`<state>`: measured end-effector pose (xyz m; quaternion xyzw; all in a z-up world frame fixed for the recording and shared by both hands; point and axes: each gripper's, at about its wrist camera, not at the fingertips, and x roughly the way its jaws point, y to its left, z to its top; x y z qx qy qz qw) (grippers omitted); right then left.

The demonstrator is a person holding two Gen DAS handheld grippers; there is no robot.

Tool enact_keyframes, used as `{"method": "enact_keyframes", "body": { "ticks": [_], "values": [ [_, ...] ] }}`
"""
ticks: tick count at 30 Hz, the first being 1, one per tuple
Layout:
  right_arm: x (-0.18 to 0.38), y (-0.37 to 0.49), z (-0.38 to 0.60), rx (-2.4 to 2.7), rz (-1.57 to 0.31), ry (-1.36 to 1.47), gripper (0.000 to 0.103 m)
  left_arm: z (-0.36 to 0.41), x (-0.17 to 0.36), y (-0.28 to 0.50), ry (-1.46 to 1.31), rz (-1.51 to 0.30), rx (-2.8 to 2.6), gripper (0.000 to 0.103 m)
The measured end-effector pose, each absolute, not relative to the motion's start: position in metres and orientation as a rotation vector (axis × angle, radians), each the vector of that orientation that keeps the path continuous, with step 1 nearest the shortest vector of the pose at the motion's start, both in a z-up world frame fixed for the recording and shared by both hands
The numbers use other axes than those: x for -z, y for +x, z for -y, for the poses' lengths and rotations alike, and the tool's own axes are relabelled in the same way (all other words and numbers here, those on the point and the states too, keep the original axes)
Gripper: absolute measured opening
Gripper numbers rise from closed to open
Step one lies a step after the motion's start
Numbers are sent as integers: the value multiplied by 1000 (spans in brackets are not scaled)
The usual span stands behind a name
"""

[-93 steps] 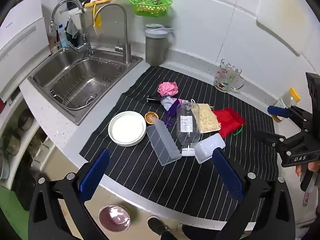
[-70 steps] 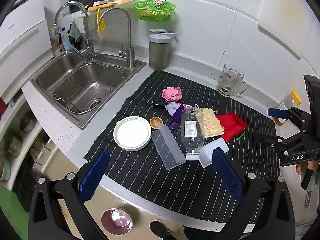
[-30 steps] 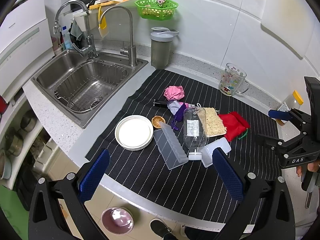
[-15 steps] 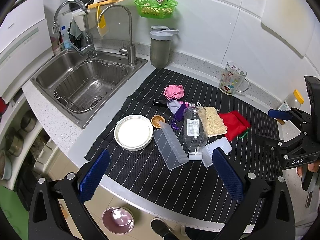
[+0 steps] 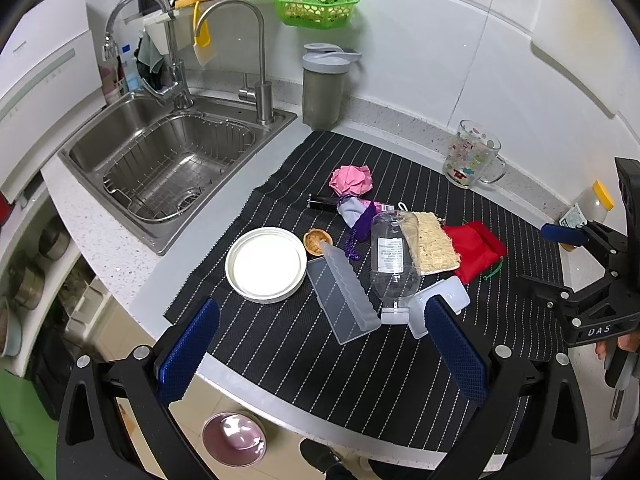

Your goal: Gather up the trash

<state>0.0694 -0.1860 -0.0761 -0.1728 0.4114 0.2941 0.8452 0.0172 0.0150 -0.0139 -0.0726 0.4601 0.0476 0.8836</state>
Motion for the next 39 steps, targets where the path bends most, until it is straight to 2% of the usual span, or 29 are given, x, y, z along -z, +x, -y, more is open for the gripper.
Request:
{"method": "enact_keyframes", "body": {
  "ticks": [12,14,15,17,19,21,22,24,25,28,34,39],
  "values": [
    [93,84,193,-606,-923,-356,100,-26,85,60,-369,-1099,-85,98],
    [95,87,195,-601,-928,-355,100,-26,97,67,-406,-1122,-78,95],
    [95,89,196,-599,-931,-354,100,-26,102,70,-426,-1134,-72,92],
    [96,93,198,-594,-936,-351,100,-26,111,74,-458,-1153,-62,77],
    [97,96,199,-591,-940,-350,100,-28,119,78,-505,-1169,-44,67],
    [98,99,200,-588,-944,-350,100,-28,125,81,-543,-1179,-19,53],
    [98,100,200,-587,-946,-350,100,-28,127,82,-551,-1182,-12,40],
    [99,102,200,-587,-948,-351,100,-27,130,85,-564,-1183,10,25],
    [99,103,200,-588,-949,-351,100,-27,131,86,-569,-1185,15,13],
    [100,104,197,-591,-952,-352,100,-26,128,87,-568,-1171,34,8],
    [101,103,187,-610,-950,-354,100,-25,108,80,-520,-1126,46,7],
    [103,106,170,-618,-960,-323,100,-22,70,67,-411,-1060,41,7]
  ]
}}
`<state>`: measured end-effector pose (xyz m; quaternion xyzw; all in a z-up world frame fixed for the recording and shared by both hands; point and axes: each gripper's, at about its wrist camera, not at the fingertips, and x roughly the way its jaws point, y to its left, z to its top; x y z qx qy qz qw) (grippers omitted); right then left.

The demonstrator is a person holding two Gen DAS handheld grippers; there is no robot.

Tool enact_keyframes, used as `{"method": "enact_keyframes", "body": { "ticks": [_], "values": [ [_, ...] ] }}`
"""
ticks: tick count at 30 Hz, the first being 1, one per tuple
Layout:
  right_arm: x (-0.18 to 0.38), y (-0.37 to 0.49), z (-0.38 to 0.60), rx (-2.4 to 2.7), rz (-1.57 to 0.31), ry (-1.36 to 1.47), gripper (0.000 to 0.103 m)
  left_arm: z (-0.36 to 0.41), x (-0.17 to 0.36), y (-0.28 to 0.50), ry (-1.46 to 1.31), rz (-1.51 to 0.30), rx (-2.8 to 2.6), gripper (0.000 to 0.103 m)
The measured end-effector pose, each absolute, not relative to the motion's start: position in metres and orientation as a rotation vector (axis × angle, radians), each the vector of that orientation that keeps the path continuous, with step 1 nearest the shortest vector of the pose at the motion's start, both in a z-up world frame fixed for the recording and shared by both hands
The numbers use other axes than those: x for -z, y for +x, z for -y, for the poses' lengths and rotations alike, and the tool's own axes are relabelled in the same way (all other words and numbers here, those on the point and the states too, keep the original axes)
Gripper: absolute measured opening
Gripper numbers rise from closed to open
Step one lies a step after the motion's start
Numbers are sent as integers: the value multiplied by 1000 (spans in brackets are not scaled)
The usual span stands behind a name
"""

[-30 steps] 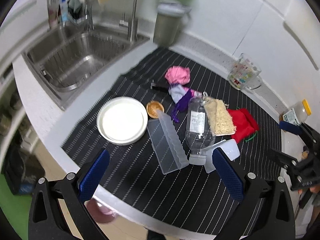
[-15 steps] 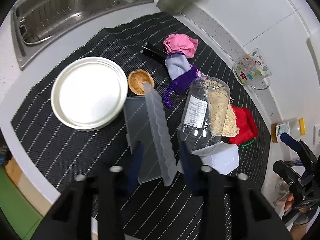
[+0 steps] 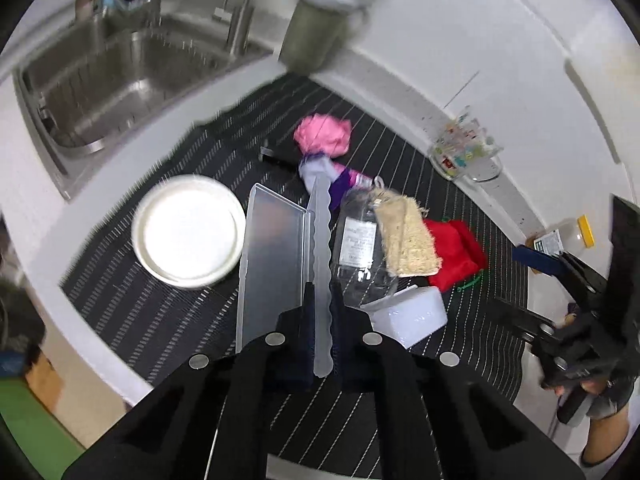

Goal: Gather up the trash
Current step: 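Grasp the clear plastic box lid with the left tool, then grasp the clear plastic bottle with the right tool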

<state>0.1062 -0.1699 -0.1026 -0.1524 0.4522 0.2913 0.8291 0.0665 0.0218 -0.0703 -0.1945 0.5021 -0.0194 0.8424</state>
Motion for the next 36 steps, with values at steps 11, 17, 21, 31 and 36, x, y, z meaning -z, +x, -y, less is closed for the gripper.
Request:
{"method": "enact_keyframes", "body": {
  "ticks": [11,17,21,31,36],
  "values": [
    [137,135,109,-599,-1100,-243,100,-38,33,48,-308,-976,23,7],
    [156,146,83,-588,-1132,-231,92,-50,38,45,-332,-975,21,7],
    [169,153,70,-585,-1168,-251,74,-53,43,40,-350,-978,25,7],
    [130,128,86,-690,-1079,-271,66,-45,34,29,-363,-948,23,7],
    [89,89,92,-803,-943,-407,66,-42,21,1,-378,-912,-35,7]
  ]
}}
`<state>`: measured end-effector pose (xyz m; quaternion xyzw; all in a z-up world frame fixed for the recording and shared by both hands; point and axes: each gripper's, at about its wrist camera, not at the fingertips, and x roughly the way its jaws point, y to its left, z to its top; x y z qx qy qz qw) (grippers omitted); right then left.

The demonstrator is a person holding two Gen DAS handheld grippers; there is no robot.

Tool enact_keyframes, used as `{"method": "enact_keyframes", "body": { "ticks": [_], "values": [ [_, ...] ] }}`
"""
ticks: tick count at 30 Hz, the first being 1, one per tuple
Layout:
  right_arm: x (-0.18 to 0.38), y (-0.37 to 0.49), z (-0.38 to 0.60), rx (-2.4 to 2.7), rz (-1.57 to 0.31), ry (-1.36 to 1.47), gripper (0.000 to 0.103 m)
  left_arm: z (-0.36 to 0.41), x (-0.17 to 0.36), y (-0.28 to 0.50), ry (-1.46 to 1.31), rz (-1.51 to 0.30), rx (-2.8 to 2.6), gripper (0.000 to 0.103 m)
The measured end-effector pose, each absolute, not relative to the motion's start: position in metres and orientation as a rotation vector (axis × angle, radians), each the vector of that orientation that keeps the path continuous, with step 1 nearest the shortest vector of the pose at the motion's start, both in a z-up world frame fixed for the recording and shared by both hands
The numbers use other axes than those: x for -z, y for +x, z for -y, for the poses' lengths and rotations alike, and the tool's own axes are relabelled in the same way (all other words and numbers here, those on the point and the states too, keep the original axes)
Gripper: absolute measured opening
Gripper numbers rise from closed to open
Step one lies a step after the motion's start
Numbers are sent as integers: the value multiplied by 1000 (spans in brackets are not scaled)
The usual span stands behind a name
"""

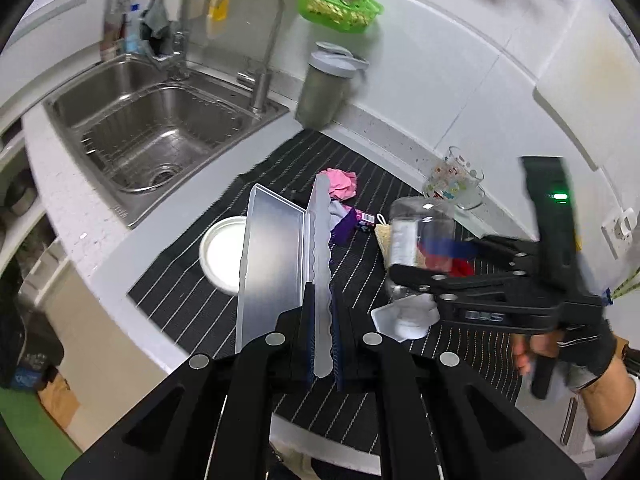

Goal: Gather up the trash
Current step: 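Grasp the clear plastic bottle with the right tool, then drop the clear lid into the pink bin with the left tool while the right tool carries the bottle over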

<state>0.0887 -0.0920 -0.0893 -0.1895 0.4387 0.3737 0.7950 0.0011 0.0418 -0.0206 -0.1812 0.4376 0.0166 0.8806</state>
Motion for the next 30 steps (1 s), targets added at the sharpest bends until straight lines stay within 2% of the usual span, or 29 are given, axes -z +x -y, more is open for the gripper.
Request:
{"method": "enact_keyframes", "body": {
  "ticks": [8,17,23,30],
  "values": [
    [82,4,55,-1051,-829,-593,66,-58,22,-93,-452,-893,-261,7],
    [138,-91,-23,-1216,-875,-707,66,-105,57,-212,-560,-907,-473,7],
    [212,-126,-73,-1220,-943,-779,66,-148,135,-255,-629,-975,-503,7],
    [360,-127,-115,-1201,-1017,-831,65,-186,309,-277,-716,-1067,-502,7]
  ]
}}
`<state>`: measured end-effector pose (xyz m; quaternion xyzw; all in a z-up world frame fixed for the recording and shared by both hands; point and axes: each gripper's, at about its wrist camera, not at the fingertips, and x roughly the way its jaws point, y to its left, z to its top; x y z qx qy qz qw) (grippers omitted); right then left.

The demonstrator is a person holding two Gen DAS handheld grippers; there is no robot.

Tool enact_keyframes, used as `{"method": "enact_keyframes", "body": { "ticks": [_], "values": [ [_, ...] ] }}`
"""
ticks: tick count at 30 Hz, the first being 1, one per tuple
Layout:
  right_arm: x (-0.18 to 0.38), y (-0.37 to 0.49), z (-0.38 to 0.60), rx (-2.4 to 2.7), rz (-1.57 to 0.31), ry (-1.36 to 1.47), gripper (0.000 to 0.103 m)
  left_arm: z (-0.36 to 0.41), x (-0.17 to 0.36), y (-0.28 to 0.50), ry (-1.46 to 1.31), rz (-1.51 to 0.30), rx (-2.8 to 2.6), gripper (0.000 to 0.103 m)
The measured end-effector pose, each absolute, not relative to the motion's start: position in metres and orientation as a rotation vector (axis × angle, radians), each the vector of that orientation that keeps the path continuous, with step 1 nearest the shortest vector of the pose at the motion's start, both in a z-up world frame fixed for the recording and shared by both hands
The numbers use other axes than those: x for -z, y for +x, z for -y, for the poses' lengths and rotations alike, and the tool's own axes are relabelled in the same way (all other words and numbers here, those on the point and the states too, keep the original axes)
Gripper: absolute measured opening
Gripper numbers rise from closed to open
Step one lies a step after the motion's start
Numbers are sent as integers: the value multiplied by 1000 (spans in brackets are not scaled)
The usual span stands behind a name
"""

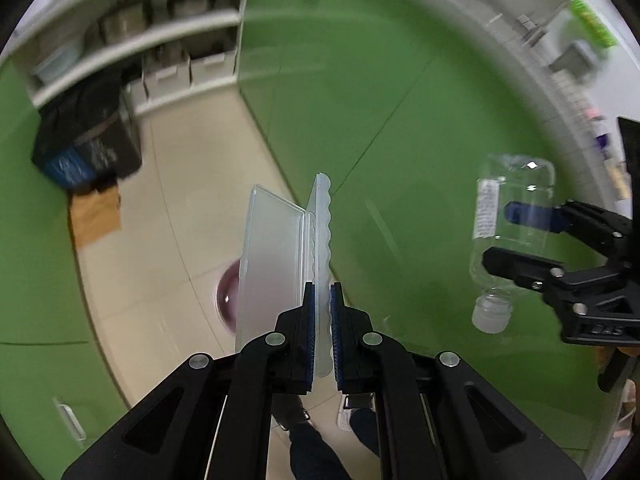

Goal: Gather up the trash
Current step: 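Drop the clear lid into the pink bin with the left tool while the right tool carries the bottle over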

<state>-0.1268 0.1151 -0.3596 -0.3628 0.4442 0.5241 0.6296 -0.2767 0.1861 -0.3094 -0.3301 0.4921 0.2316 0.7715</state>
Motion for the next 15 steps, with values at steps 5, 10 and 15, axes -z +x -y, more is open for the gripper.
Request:
{"method": "enact_keyframes", "body": {
  "ticks": [5,10,15],
  "values": [
    [442,-123,-123,-1188,-1050,-855,65,-204,415,-283,-776,-1085,-507,7],
    [489,-118,-127,-1179,-1065,-888,65,-220,467,-293,-822,-1074,-543,34],
    [511,-126,-134,-1196,-1069,-918,65,-229,477,-306,-820,-1041,-586,96]
  ]
}}
